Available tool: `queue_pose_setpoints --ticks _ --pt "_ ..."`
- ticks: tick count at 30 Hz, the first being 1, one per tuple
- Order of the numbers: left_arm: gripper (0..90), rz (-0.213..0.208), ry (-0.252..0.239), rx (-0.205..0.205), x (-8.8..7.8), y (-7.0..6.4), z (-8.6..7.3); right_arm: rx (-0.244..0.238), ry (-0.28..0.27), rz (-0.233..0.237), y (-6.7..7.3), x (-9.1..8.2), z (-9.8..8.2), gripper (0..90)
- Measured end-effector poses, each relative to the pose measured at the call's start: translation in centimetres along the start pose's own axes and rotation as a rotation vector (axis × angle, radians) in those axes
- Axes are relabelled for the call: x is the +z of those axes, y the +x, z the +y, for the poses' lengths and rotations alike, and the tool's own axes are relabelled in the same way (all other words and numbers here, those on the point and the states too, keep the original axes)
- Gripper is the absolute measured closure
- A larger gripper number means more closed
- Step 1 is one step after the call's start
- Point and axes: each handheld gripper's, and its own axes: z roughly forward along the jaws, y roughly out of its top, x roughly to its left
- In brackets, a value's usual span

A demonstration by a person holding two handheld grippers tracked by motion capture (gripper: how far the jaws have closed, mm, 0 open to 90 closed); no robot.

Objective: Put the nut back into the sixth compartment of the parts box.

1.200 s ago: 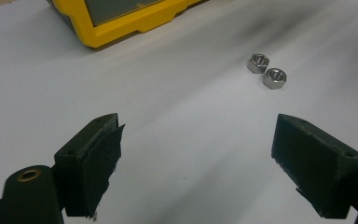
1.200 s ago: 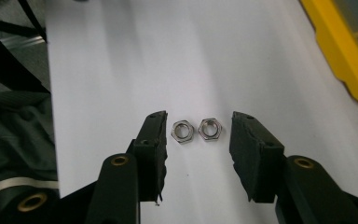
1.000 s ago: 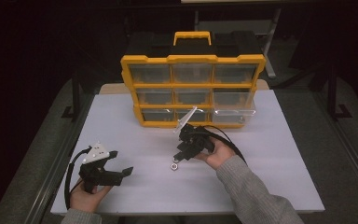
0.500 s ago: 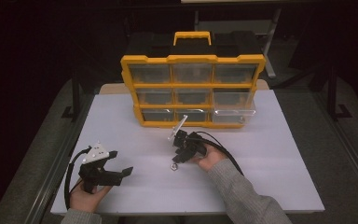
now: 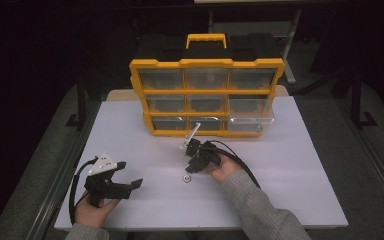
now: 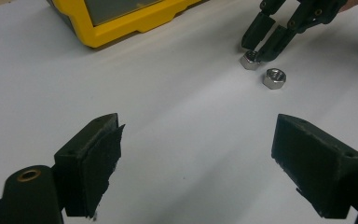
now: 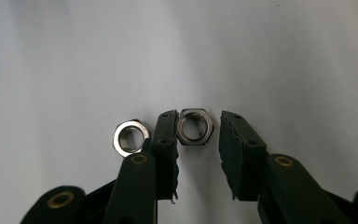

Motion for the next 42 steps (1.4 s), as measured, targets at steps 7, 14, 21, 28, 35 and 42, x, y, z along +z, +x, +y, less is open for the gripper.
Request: queue_pose_setpoints --ticks 7,14,21,28,35,42 --pt "15.3 0.0 -0.002 0.002 0.0 0.0 0.0 -0.058 0.031 -0.039 0.4 0.9 0.4 65.3" --pt "15.3 0.001 -0.002 0.003 -0.1 0.1 0.0 -0.081 0.029 -0.053 0.5 1.0 0.6 68.7" --pt "15.3 0.0 -0.003 0.005 -0.1 0.0 0.0 -0.087 0.026 -0.041 0.4 1.0 0.5 69.1" --pt "15.3 -0.001 -0.002 0.001 0.0 0.0 0.0 -0.057 0.022 -0.012 0.1 0.8 0.4 69.1" --pt "15.3 -0.001 0.002 0.001 0.0 0.0 0.0 -0.044 0.008 0.023 0.6 -0.8 0.6 69.1" --pt "15.3 -0.002 0.003 -0.002 0.0 -0.1 0.0 -0.054 -0.043 0.066 0.9 -3.7 1.2 69.1"
